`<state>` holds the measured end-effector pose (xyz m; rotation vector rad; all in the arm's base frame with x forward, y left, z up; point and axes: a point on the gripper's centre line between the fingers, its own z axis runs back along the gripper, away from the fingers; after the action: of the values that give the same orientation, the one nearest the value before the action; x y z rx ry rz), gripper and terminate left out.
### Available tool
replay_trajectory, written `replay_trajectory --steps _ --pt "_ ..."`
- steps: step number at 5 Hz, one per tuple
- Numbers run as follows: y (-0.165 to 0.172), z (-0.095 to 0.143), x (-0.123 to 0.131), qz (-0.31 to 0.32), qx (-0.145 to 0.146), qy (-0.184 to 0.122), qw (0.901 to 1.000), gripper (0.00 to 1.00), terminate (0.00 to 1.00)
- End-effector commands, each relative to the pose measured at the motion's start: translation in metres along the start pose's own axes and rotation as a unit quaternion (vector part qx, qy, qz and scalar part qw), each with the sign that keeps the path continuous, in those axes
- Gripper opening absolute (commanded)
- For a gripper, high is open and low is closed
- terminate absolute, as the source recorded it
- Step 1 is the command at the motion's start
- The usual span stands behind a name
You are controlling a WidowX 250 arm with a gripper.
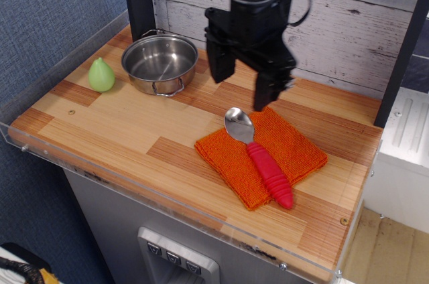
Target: Place the green pear inside the pot
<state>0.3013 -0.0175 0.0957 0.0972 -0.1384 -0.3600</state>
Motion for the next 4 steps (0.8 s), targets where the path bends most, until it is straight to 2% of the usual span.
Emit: replay_trajectory --steps 1,2,4 --pt "0.062 0.016 -0.031 -0.14 -0.006 0.01 0.9901 1.0 0.0" --pt "0.095 0.021 -0.039 -0.144 0.008 0.027 0.9891 1.0 0.0" --pt "0.154 0.009 -0.05 -0.136 0.028 0.039 0.9896 1.0 0.0"
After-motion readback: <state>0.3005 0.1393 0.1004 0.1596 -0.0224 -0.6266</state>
